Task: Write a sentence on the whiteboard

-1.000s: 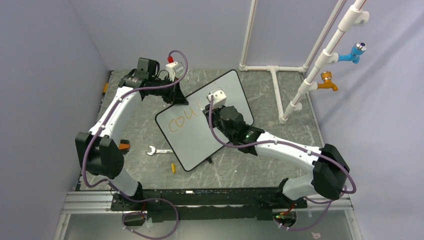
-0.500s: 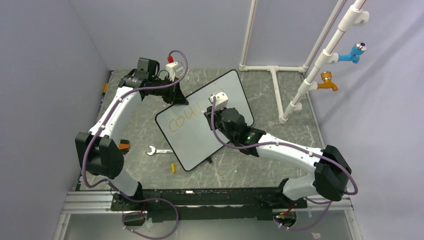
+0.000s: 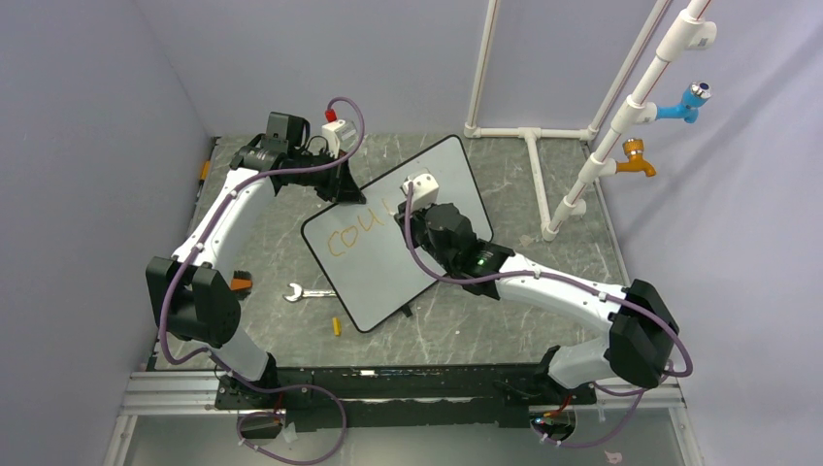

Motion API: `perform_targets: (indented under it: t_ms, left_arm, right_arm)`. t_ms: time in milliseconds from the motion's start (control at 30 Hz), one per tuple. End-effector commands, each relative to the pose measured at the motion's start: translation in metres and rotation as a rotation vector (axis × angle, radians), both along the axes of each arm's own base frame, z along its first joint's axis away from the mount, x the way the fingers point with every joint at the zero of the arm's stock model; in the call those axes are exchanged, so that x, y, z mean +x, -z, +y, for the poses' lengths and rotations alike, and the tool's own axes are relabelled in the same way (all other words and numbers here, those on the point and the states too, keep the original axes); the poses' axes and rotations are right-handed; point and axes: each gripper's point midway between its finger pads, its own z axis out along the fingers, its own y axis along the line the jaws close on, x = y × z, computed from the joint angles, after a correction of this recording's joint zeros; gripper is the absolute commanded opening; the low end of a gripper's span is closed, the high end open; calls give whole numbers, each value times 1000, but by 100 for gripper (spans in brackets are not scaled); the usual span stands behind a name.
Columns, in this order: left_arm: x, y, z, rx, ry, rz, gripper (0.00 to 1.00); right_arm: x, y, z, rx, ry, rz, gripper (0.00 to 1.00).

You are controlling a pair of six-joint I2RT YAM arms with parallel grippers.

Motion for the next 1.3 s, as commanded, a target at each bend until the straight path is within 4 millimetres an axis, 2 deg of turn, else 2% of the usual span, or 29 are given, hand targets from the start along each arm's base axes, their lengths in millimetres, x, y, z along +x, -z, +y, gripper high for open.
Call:
perform_targets:
  t_ms: [0, 600, 800, 1000, 1133, 1267]
  left_arm:
    - [7, -6, 7, 60, -1, -123, 0]
    - [7, -5, 6, 59, -1, -118, 0]
    - [8, -6, 6, 60, -3, -124, 0]
    - [8, -3, 6, 58, 0, -119, 0]
    - [8, 0, 4, 65, 7, -110, 0]
    - [8, -4, 4, 56, 1, -130, 0]
  right_arm:
    - [13, -22, 4, 29, 11, -36, 0]
    - [31, -38, 1, 52, 28, -56, 0]
    - [29, -54, -8, 52, 47, -72, 0]
    - [21, -85, -22, 82, 65, -92, 0]
    - [10, -94, -43, 107, 99, -104, 0]
    - [6, -81, -72, 120, 166, -115, 0]
